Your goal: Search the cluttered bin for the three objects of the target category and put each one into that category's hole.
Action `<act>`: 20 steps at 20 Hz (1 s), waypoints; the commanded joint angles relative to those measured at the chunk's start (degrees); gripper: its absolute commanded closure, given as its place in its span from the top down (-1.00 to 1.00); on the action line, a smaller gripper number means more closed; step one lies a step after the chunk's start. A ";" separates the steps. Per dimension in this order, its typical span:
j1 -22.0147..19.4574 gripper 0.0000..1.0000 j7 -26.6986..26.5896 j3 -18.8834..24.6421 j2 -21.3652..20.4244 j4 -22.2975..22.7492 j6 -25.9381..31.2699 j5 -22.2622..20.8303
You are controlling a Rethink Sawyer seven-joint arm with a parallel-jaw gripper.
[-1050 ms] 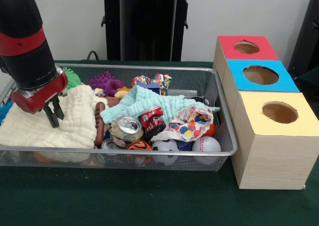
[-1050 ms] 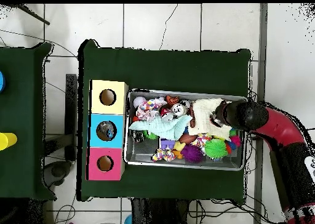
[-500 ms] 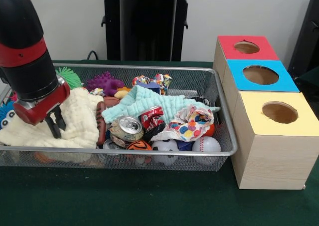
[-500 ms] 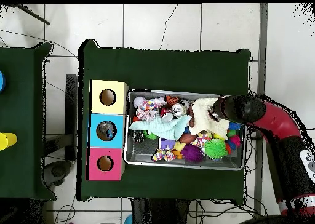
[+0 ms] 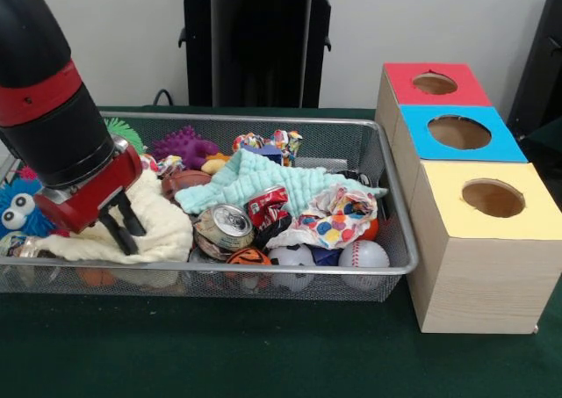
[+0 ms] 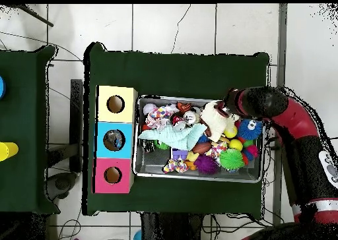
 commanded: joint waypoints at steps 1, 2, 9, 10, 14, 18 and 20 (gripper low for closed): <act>1.28 -1.00 -9.82 7.66 5.16 -10.14 16.77 4.22; 1.99 -1.00 -10.42 7.53 6.21 -12.75 18.75 3.77; 6.83 -1.00 -16.37 10.14 14.65 -31.38 32.86 0.57; 7.70 -1.00 -16.74 10.62 16.03 -34.44 35.03 -0.21; 10.28 -1.00 -18.38 14.53 20.48 -45.19 46.00 -3.75; 10.83 -1.00 -19.40 22.34 22.98 -52.41 54.78 -12.04; 10.17 -1.00 -19.26 28.43 23.36 -54.53 59.33 -17.94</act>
